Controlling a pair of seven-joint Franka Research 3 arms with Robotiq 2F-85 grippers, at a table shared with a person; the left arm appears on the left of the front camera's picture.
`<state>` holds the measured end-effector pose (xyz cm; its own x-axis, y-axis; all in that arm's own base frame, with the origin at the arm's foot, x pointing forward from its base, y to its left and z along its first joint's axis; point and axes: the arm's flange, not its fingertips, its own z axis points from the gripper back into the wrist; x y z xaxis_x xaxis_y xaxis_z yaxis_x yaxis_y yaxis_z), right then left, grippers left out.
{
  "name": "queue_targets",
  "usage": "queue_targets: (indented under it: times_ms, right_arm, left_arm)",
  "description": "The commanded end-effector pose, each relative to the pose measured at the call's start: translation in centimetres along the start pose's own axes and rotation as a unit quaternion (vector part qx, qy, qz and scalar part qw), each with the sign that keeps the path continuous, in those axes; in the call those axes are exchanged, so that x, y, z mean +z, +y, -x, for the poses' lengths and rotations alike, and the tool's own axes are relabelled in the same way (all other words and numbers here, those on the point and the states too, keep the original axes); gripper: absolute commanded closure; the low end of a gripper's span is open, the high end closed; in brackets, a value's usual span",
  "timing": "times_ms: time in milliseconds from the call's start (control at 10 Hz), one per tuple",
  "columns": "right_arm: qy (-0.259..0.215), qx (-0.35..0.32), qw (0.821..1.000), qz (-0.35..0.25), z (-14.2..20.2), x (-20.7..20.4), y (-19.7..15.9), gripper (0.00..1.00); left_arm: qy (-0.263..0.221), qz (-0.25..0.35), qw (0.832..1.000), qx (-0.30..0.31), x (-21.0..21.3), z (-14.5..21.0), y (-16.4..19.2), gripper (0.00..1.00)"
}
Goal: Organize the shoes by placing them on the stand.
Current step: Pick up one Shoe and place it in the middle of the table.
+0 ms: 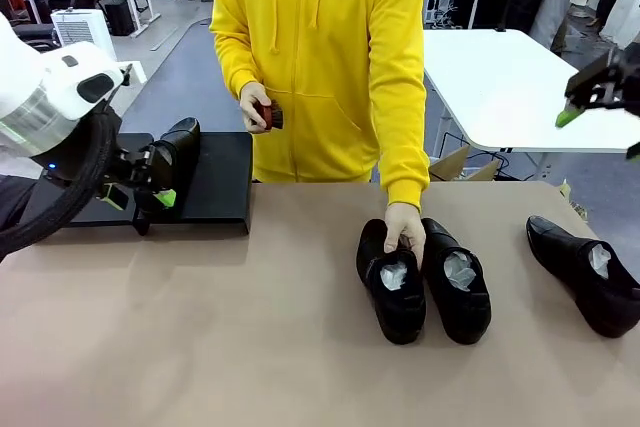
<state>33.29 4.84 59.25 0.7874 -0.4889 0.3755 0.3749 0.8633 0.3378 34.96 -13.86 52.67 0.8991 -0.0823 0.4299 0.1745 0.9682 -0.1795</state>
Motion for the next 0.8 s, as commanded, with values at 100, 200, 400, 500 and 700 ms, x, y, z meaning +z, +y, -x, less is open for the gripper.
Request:
queue_targets:
  times_ms: [100, 200, 400, 500, 700]
  right_arm:
    - [0.130, 0.028, 0.991, -0.008, -2.1, -5.0, -1.3, 0.00]
    - [0.145, 0.021, 0.989, 0.004, -2.3, -7.6, -1.3, 0.00]
    - [0.188, 0.007, 0.982, 0.015, -2.7, -10.2, -2.0, 0.00]
    - [0.224, 0.019, 0.974, 0.017, -3.0, -11.8, -2.3, 0.00]
    - [0.212, 0.005, 0.976, 0.042, -3.5, -13.0, -2.9, 0.00]
  left_arm:
    - [-0.001, 0.010, 1.000, -0.009, 0.3, 0.3, -0.8, 0.25]
    - [-0.001, 0.010, 1.000, -0.009, 0.3, 0.3, -0.8, 0.25]
    - [-0.001, 0.010, 1.000, -0.009, 0.3, 0.3, -0.8, 0.25]
    - [-0.001, 0.010, 1.000, -0.009, 0.3, 0.3, -0.8, 0.25]
    - [-0.001, 0.010, 1.000, -0.009, 0.3, 0.3, -0.8, 0.25]
